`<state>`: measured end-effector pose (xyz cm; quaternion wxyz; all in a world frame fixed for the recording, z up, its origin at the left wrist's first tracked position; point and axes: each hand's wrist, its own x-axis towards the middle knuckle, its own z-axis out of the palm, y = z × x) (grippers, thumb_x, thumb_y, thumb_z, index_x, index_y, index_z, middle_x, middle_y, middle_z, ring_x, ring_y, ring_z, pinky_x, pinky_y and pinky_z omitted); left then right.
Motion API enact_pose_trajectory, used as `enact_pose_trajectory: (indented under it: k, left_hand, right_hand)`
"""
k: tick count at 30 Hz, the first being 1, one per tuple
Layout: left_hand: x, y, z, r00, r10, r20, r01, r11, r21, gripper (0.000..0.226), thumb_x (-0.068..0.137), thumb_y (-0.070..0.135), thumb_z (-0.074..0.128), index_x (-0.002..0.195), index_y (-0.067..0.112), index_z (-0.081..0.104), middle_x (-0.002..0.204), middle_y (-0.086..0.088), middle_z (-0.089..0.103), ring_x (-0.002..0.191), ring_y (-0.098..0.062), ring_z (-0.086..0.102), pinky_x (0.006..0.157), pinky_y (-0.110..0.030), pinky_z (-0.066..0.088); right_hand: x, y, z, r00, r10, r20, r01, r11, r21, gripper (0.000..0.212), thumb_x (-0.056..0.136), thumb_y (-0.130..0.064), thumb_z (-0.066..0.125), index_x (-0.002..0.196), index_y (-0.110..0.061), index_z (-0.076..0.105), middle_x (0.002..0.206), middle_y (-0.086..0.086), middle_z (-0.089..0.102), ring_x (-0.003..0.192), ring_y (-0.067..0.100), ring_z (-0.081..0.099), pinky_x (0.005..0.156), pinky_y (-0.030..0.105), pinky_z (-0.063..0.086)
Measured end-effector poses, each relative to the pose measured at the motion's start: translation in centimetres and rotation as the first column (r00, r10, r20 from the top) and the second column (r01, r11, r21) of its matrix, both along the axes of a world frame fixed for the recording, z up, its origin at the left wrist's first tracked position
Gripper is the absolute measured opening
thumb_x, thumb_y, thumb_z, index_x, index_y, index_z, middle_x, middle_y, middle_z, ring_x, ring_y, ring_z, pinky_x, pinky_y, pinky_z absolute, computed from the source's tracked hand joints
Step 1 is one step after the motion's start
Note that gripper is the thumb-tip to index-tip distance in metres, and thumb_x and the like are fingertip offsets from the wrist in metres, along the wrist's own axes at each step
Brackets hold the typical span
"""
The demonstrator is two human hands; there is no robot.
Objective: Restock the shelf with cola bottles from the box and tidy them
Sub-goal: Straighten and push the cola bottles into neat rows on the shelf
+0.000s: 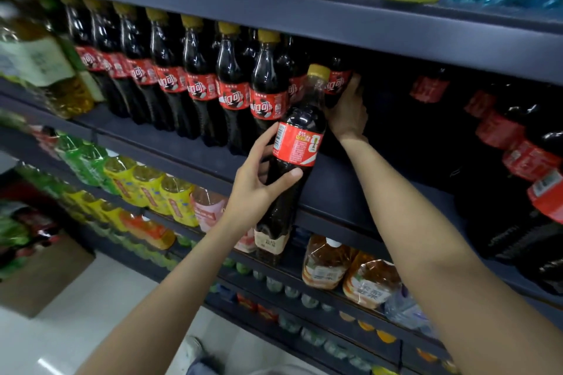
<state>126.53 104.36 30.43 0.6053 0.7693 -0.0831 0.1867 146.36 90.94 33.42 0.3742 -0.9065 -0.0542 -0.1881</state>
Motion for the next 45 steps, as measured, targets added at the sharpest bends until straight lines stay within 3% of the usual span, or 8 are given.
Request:
enact_pose_trajectory:
  k: [6,13,18,23,29,32,37,45]
  left_hand:
    - [0.9,-0.8,0.9,0.992,-0.108,-0.072,0.102,0.991,-0.089,0.065,0.083,0.027,0.064,0.141,0.026,0.034,0.128,0.006,0.056,0.113,0.005,0.053,0.09,-0.008,0.04]
    - [3.4,-2.6,0.9,0.913,-0.358,-0.194,0.24,0.858,-0.455,0.051,0.085,0.031,0.057,0.132,0.015,0.047,0.115,-0.007,0.065,0.111,-0.028,0.06,0.103,-0.044,0.042]
    - [4.6,-3.2,2.2,0.946,-0.269,-0.181,0.22,0.943,-0.251,0.041,0.097,0.033,0.05,0.135,0.018,0.047,0.122,-0.002,0.061,0.114,-0.014,0.059,0.104,-0.032,0.043]
    - [4.5,-1.0,1.8,0.929,0.169,0.33,-0.252,0.941,0.226,0.034,0.092,0.018,0.059,0.126,0.012,0.057,0.116,0.003,0.061,0.1,-0.006,0.06,0.083,-0.026,0.054]
    - [6.4,2.1,0.8,0.772,0.398,0.495,-0.554,0.804,0.218,0.054,0.083,0.013,0.068,0.132,0.006,0.048,0.125,-0.014,0.05,0.113,-0.027,0.05,0.081,-0.041,0.053]
    - [7.6,3.0,0.8,0.783,0.413,0.464,-0.563,0.789,0.247,0.066,0.081,0.014,0.07,0.139,0.002,0.041,0.127,-0.018,0.047,0.114,-0.032,0.05,0.084,-0.044,0.053]
    - [8.4,3.2,0.6,0.797,0.397,0.456,-0.544,0.8,0.253,0.064,0.082,0.014,0.068,0.139,0.003,0.041,0.128,-0.017,0.047,0.114,-0.033,0.052,0.084,-0.044,0.053]
    - [6.6,-0.7,0.5,0.598,0.334,0.729,-0.579,0.808,0.104,0.033,0.086,0.004,0.058,0.118,-0.003,0.056,0.111,-0.017,0.062,0.105,-0.026,0.056,0.094,-0.028,0.047]
  right_hand:
    - [-1.9,-3.3,0.7,0.995,0.104,0.003,-0.103,0.979,0.173,0.063,0.088,-0.02,0.064,0.142,-0.007,0.034,0.142,0.012,0.043,0.127,0.028,0.047,0.103,0.034,0.041]
    - [-10.7,-5.2,2.4,0.805,0.585,-0.101,-0.332,0.584,0.741,0.021,0.088,-0.025,0.057,0.109,-0.023,0.053,0.094,-0.011,0.07,0.083,0.0,0.066,0.077,0.019,0.05]
    - [-10.5,-4.5,4.6,0.905,0.424,0.021,-0.324,0.657,0.681,0.039,0.073,-0.021,0.074,0.109,-0.026,0.059,0.101,-0.006,0.068,0.096,0.007,0.065,0.083,0.022,0.05]
    - [-8.0,-0.9,5.9,0.973,0.146,0.177,-0.209,0.881,0.424,0.064,0.07,-0.029,0.082,0.124,-0.016,0.05,0.121,-0.002,0.061,0.112,0.01,0.057,0.101,0.025,0.043]
    - [-5.7,2.4,4.9,0.979,0.046,0.2,-0.104,0.951,0.292,0.078,0.072,-0.032,0.081,0.136,-0.008,0.043,0.135,0.007,0.054,0.124,0.021,0.052,0.091,0.01,0.031]
    - [-5.0,2.7,3.9,0.981,0.025,0.194,-0.089,0.941,0.326,0.081,0.068,-0.032,0.083,0.135,-0.009,0.044,0.135,0.01,0.054,0.124,0.026,0.051,0.106,0.029,0.037]
    - [-4.3,2.2,3.6,0.993,-0.002,0.117,-0.024,0.975,0.22,0.091,0.069,-0.04,0.082,0.144,-0.019,0.034,0.153,0.026,0.003,0.141,0.036,0.023,0.112,0.031,0.027]
    - [-5.6,-0.5,1.0,0.997,0.009,0.073,-0.025,0.974,0.224,0.087,0.075,-0.043,0.075,0.145,-0.015,0.031,0.144,0.017,0.032,0.134,0.032,0.033,0.11,0.041,0.032]
